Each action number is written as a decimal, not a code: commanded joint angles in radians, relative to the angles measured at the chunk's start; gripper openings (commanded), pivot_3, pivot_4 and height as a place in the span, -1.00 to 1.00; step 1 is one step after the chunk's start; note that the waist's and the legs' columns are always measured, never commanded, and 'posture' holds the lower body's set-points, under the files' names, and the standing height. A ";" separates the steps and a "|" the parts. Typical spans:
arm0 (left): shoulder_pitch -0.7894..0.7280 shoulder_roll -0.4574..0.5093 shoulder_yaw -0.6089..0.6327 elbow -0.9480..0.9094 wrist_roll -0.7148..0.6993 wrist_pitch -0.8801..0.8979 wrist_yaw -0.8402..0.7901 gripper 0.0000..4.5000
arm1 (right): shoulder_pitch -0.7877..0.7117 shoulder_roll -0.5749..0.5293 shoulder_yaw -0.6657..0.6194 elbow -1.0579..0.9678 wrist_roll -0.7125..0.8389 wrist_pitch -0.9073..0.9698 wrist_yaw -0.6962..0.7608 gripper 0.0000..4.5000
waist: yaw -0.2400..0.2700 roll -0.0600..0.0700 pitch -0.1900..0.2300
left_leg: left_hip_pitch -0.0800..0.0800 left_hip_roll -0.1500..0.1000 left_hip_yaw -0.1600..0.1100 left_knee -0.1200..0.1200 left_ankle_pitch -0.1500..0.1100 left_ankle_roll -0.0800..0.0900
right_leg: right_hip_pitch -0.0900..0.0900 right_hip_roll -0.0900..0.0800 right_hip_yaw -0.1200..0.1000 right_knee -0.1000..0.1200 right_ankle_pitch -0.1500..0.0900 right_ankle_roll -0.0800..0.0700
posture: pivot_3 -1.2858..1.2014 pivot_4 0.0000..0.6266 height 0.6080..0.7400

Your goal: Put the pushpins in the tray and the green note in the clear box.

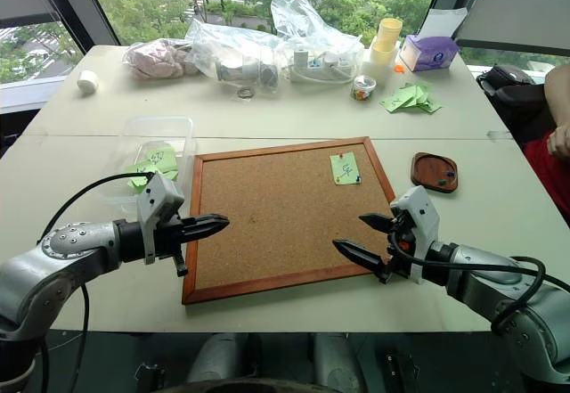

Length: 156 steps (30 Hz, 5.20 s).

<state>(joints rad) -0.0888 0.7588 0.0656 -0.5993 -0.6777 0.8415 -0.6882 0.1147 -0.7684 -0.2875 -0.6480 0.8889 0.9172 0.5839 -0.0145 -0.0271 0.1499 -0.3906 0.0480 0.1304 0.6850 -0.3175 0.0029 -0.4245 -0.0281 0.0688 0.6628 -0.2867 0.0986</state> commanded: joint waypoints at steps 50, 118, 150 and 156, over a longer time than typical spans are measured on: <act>-0.400 -0.093 -0.470 0.440 0.501 -0.218 -0.231 -0.96 | -0.774 0.284 0.322 0.933 -0.555 -0.349 -0.055 1.00 | 0.000 0.002 -0.001 | -0.001 -0.001 0.003 0.001 0.003 -0.005 | -0.001 0.000 0.000 0.001 0.000 0.000 | 0.03 -0.52 0.97; -0.438 -0.109 -0.431 0.477 0.535 -0.383 -0.444 -1.00 | -0.685 0.176 -0.009 0.992 -0.649 -0.291 -0.235 -0.96 | -0.026 0.007 -0.002 | -0.001 0.000 0.003 0.000 0.003 -0.006 | -0.002 0.000 0.001 0.001 0.000 0.000 | 0.03 -0.52 0.97; -0.424 -0.104 -0.422 0.465 0.537 -0.364 -0.444 -1.00 | -0.770 0.216 -0.222 0.951 -0.464 -0.239 -0.375 0.96 | -0.029 0.008 -0.002 | 0.000 0.000 0.003 0.000 0.004 -0.006 | -0.002 0.001 0.001 0.001 0.000 0.000 | 0.03 -0.52 0.97; -0.418 -0.091 -0.417 0.457 0.532 -0.369 -0.455 -1.00 | -0.519 0.125 0.114 0.575 -0.493 -0.242 -0.060 0.96 | -0.029 0.008 -0.002 | -0.001 0.000 0.002 -0.001 0.003 -0.005 | -0.002 0.001 0.001 0.000 0.000 0.000 | 0.03 -0.52 0.97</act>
<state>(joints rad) -0.5062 0.6593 -0.3683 -0.1233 -0.1413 0.4858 -1.1376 -0.4293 -0.6466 -0.2228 0.0505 0.3602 0.6631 0.4553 -0.0439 -0.0186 0.1481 -0.3916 0.0482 0.1326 0.6842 -0.3142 -0.0025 -0.4266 -0.0270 0.0703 0.6633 -0.2867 0.0990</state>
